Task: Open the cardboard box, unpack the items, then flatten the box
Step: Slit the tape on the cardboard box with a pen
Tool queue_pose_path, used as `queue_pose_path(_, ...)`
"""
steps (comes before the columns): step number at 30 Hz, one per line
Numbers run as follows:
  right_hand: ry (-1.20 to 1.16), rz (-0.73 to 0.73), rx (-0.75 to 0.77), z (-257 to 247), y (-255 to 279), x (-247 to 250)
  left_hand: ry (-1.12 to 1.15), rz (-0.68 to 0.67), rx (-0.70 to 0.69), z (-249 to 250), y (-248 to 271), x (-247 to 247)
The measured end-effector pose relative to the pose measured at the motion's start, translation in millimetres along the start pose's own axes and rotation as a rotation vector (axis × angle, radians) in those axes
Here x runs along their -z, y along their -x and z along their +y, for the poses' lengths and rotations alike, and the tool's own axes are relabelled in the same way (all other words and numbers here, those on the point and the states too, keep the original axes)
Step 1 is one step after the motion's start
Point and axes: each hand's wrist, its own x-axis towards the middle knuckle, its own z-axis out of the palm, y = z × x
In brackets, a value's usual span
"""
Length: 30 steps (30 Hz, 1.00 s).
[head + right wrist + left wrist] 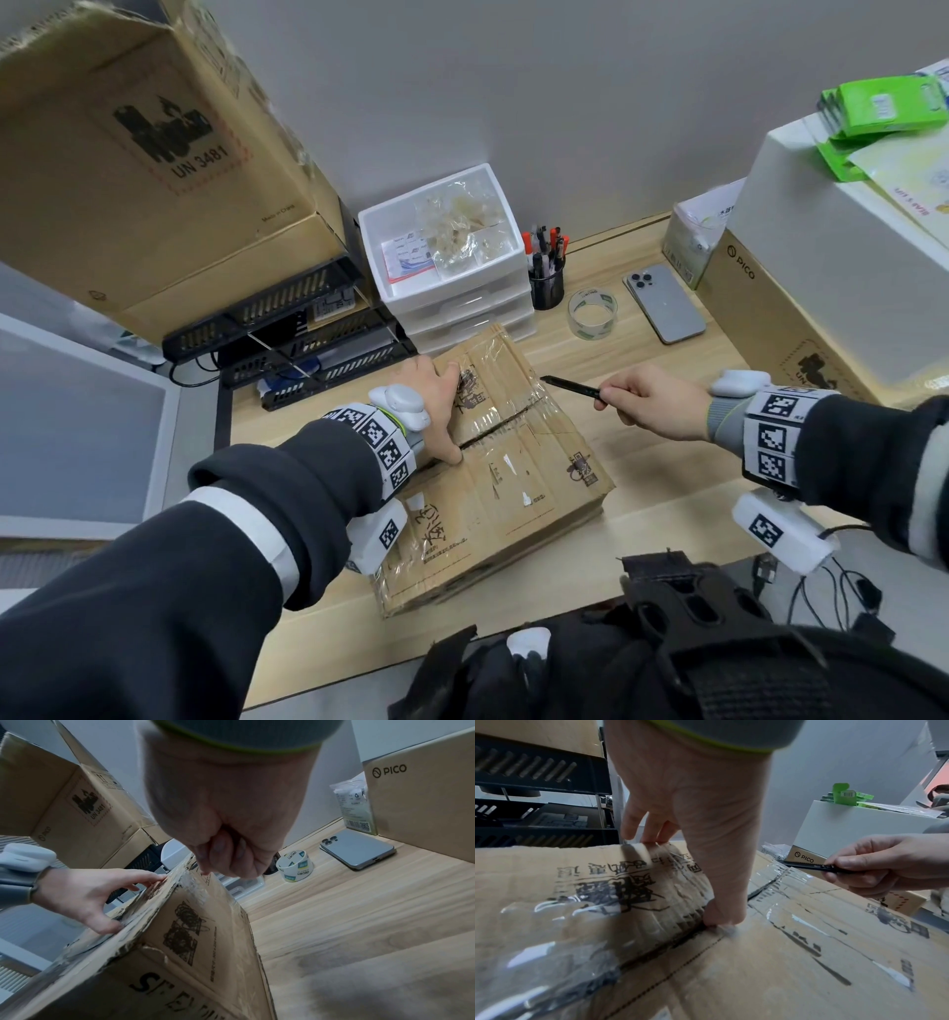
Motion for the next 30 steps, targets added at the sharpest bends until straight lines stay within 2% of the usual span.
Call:
queue_pose_path(10,-0.006,-0.020,-0.033,8,9,4,-0.030,-0.002,0.026,2,-2,-1)
queue_pose_path(22,0.059,-0.028,-0.002,15,21,7,-0.065,0.008,0.031,2,-5,-1)
queue_pose_path(30,0.084,-0.102,-0.005,27,35,9,-0.072,0.002,0.039,2,-6,-1)
